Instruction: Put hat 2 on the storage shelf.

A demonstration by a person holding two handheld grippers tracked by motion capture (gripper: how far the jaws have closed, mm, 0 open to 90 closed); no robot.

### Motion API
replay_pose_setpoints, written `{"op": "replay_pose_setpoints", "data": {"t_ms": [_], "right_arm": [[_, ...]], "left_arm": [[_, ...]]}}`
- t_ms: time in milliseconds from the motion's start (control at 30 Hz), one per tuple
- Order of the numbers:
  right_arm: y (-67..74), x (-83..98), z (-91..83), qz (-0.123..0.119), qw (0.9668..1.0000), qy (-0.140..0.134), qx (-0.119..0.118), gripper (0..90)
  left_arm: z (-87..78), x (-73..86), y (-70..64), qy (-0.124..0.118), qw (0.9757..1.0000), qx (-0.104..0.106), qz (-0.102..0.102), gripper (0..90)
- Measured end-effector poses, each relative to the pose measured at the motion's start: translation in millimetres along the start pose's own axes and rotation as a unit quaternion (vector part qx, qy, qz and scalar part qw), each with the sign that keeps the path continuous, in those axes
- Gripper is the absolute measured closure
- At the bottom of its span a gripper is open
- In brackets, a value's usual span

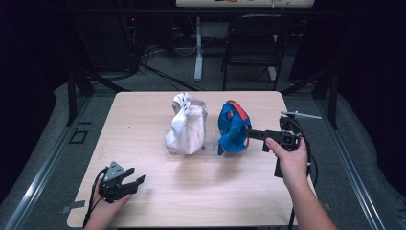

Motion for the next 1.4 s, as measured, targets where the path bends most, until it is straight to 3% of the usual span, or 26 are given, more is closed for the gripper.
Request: {"op": "replay_pose_setpoints", "data": {"t_ms": [333,567,767,933,967,1233,1400], "right_arm": [[-8.0,32.2,7.7,-0.028,0.9992,-0.006,0.027,46.5],[-12.8,56.4,15.0,-0.032,0.9991,-0.005,0.029,46.6],[-16.7,81.8,19.2,-0.046,0.9983,-0.024,0.029,46.6],[-23.8,100.9,25.2,-0.066,0.9968,-0.027,0.035,47.0],[-29.2,105.3,28.3,-0.077,0.9954,-0.034,0.047,47.1],[-40.6,116.5,40.5,-0.091,0.9937,-0.044,0.048,47.2],[-44.7,123.1,49.6,-0.105,0.9916,-0.044,0.061,47.0]], "left_arm": [[0.4,0.2,-0.2,0.000,1.0000,0.000,-0.001,45.6],[0.6,0.0,-0.3,0.000,1.0000,-0.001,0.002,45.7],[0.5,0.4,-0.4,0.000,1.0000,0.000,-0.002,45.6],[1.4,0.5,-0.9,0.001,1.0000,-0.001,0.000,45.6],[1.8,0.6,-1.1,0.003,1.0000,0.000,0.002,45.6],[2.6,1.1,0.5,0.005,1.0000,0.001,0.002,45.6],[2.0,1.3,1.1,0.003,1.0000,0.000,-0.001,45.7]]}}
Point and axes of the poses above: each handheld gripper's, and its own axes: z roughly forward along the jaws, x roughly out of its underside, y roughly to its left, the point moved 8 cm from there along z, roughly forward along the jaws, and after that the axes turned 10 degrees about x, right-handed, at the moved point
